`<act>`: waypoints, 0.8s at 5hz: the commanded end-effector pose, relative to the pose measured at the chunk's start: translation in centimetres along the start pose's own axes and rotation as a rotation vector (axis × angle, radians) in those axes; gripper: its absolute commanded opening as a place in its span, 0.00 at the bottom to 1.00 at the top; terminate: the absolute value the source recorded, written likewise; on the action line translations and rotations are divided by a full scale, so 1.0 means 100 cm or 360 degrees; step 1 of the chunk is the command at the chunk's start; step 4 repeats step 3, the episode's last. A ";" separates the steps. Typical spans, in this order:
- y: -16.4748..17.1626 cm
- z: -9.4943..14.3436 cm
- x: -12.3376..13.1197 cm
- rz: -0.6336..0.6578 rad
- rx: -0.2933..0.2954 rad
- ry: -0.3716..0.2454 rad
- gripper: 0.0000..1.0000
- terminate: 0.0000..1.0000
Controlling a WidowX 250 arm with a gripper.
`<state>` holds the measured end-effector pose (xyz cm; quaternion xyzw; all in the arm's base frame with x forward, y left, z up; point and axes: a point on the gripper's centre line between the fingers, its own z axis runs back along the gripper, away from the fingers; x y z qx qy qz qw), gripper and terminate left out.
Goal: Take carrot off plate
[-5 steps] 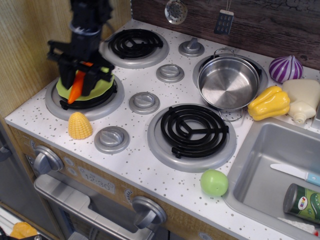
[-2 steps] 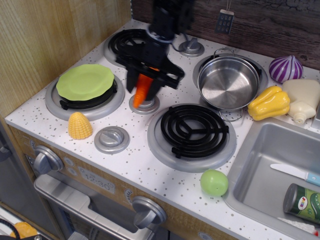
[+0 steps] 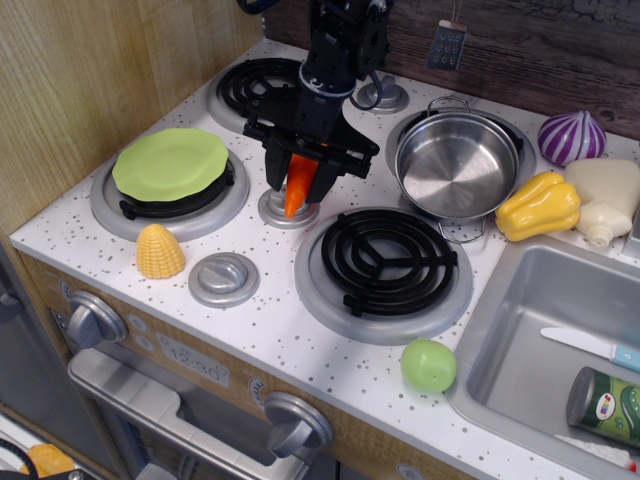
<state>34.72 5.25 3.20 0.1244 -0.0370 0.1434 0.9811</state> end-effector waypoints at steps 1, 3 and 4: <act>0.006 0.016 0.014 0.0004 -0.0018 -0.0092 1.00 0.00; 0.006 0.016 0.014 0.0004 -0.0018 -0.0092 1.00 1.00; 0.006 0.016 0.014 0.0004 -0.0018 -0.0092 1.00 1.00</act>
